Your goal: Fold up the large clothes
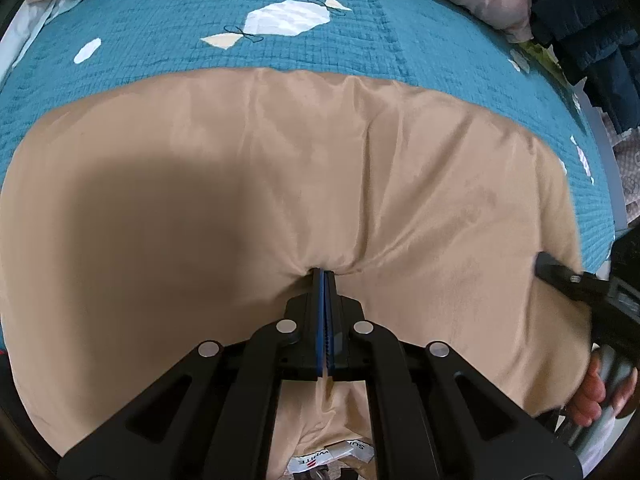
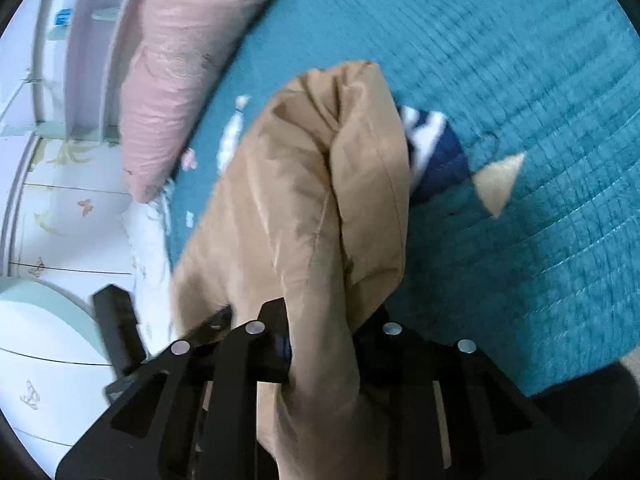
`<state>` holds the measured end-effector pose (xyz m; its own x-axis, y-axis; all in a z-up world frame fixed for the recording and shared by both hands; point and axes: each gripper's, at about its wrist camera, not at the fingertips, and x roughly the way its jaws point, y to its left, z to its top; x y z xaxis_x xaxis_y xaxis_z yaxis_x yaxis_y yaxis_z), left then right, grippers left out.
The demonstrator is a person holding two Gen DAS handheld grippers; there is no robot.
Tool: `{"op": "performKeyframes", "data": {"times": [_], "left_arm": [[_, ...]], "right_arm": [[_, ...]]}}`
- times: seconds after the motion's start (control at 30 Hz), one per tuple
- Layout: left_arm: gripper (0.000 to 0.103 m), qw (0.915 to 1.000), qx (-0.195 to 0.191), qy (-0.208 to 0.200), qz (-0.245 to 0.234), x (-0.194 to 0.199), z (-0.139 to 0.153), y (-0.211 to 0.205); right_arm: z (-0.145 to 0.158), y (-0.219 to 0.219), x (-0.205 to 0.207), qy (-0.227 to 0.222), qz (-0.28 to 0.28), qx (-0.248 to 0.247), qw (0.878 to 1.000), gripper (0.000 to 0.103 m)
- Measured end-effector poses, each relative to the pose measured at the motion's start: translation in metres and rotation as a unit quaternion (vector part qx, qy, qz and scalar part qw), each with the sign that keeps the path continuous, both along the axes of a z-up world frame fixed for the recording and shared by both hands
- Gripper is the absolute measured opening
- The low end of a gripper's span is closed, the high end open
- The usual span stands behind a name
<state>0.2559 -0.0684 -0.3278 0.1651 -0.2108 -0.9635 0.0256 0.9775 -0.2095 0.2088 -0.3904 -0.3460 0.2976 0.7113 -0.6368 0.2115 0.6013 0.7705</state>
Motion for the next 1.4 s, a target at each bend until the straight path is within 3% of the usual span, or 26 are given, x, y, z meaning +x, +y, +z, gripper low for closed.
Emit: {"op": "performKeyframes", "data": {"times": [0.17, 0.47, 0.63, 0.83, 1.1, 1.23, 1.33, 1.4], "left_arm": [[0.002, 0.9999, -0.006, 0.003, 0.008, 0.001, 0.001, 0.0], [0.003, 0.9997, 0.015, -0.011, -0.015, -0.008, 0.027, 0.001], [0.003, 0.9999, 0.004, -0.014, -0.004, -0.019, 0.05, 0.03], [0.006, 0.9982, 0.01, -0.05, 0.03, -0.043, 0.075, 0.086], [0.007, 0.9934, 0.018, -0.065, 0.093, -0.065, 0.091, 0.16], [0.008, 0.9897, 0.014, -0.056, 0.131, -0.077, 0.085, 0.197], [0.009, 0.9862, 0.015, -0.048, 0.158, -0.089, 0.08, 0.222], [0.009, 0.9836, 0.014, -0.04, 0.175, -0.095, 0.076, 0.237]], "right_arm": [[0.048, 0.022, -0.001, -0.052, 0.015, 0.025, 0.998, 0.019], [0.123, 0.097, -0.004, -0.112, 0.096, -0.007, 0.989, 0.019], [0.148, 0.137, -0.002, -0.121, 0.126, -0.042, 0.984, 0.019], [0.15, 0.217, 0.011, -0.121, 0.196, -0.076, 0.97, 0.02], [0.114, 0.326, 0.021, -0.09, 0.27, -0.132, 0.95, 0.023], [0.084, 0.378, 0.027, -0.067, 0.296, -0.165, 0.938, 0.041], [0.065, 0.407, 0.036, -0.046, 0.299, -0.164, 0.939, 0.058], [0.056, 0.418, 0.04, -0.032, 0.298, -0.138, 0.944, 0.084]]}}
